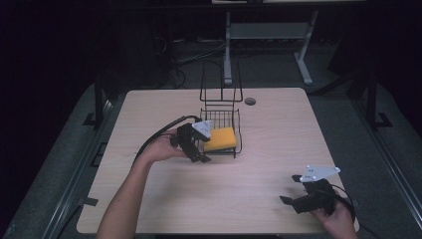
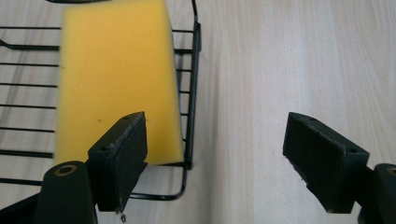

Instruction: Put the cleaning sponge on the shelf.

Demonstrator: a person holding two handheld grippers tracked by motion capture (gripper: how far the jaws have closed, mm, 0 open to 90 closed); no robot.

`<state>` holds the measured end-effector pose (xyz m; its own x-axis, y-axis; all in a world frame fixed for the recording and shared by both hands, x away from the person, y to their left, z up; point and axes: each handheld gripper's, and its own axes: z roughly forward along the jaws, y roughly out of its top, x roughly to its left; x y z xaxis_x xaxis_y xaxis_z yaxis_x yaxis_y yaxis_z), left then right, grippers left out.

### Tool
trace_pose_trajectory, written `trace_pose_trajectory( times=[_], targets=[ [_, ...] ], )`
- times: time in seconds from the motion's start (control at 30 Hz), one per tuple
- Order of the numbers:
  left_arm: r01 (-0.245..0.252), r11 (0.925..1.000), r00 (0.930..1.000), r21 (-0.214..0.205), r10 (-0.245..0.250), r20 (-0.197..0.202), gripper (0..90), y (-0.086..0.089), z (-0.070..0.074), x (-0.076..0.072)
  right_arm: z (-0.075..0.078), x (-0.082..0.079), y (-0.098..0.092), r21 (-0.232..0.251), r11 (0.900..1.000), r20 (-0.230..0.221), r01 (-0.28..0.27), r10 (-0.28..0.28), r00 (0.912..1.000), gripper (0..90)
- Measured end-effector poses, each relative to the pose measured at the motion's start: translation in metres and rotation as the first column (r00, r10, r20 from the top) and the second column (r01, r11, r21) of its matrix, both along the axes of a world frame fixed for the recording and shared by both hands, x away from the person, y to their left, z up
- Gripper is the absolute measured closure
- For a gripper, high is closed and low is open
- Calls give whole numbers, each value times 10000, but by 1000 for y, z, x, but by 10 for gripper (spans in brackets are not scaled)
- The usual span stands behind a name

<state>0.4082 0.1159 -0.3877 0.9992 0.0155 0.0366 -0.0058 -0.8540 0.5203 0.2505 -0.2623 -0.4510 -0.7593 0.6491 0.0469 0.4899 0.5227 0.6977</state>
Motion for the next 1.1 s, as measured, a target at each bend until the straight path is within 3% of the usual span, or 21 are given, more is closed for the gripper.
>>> trace_pose_trajectory(
  times=[0.1, 0.33, 0.47, 0.63, 0.77, 0.9, 1.03, 1.1],
  targets=[
    [70, 9997, 10000, 231, -69, -21, 202, 0, 0, -6, 0, 0, 0, -16, 10000, -8, 1, -1, 10000, 132],
    [184, 9998, 9998, 97, -185, 60, 209, 4, -1, -16, -1, 0, 0, -19, 10000, -13, 18, -18, 10000, 133],
    [257, 9986, 9996, 455, -254, -79, 201, 5, -2, -20, -1, 0, 0, -38, 10000, -71, 22, -22, 10000, 133],
    [350, 9985, 9994, 428, -350, 5, 202, 5, 1, -25, -1, 0, -1, -52, 10000, -17, 24, -24, 10000, 133],
    [276, 9996, 9996, 97, -276, 33, 208, 9, 0, -31, -1, -1, -1, 0, 10000, -38, 67, -67, 10000, 133],
    [282, 9988, 9996, 392, -278, -93, 204, 11, -4, -36, -1, 0, -1, -57, 10000, -32, 42, -42, 10000, 132],
    [296, 9995, 9995, 85, -296, -92, 208, 16, -7, -42, -1, -1, 0, -60, 10000, -61, 43, -44, 10000, 132],
    [201, 9992, 9996, 337, -194, -192, 207, 17, -11, -43, -1, -1, 0, -52, 10000, -59, 55, -56, 10000, 133]
  ],
)
